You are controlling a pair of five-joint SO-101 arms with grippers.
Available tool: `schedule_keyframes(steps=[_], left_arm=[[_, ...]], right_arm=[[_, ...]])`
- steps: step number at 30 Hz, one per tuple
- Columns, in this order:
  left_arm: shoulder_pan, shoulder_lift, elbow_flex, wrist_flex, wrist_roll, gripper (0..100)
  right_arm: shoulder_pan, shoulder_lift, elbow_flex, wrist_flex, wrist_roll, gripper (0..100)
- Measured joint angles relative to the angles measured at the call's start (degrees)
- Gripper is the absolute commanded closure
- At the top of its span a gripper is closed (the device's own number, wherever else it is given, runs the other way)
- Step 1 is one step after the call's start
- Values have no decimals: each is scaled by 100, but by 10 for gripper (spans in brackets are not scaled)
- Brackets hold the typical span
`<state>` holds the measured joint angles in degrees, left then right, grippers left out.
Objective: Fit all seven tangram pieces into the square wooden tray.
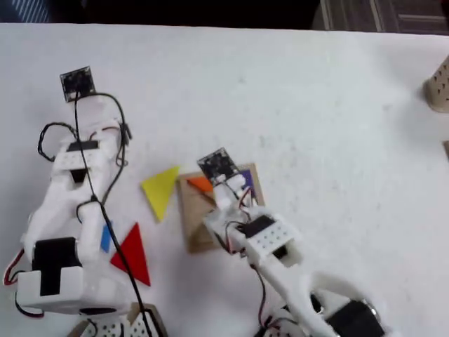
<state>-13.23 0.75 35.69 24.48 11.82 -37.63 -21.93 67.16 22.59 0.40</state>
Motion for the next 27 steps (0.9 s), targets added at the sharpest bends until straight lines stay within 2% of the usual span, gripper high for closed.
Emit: schedule_keyframes(steps=[10,18,27], left_arm=[[0,0,0,0,0,976],[0,0,0,0,0,976],[0,0,0,0,0,976]], right_arm=[[70,264,-378,281,-9,981],[536,264,-378,70,-9,981],[545,264,-378,167,-9,981]])
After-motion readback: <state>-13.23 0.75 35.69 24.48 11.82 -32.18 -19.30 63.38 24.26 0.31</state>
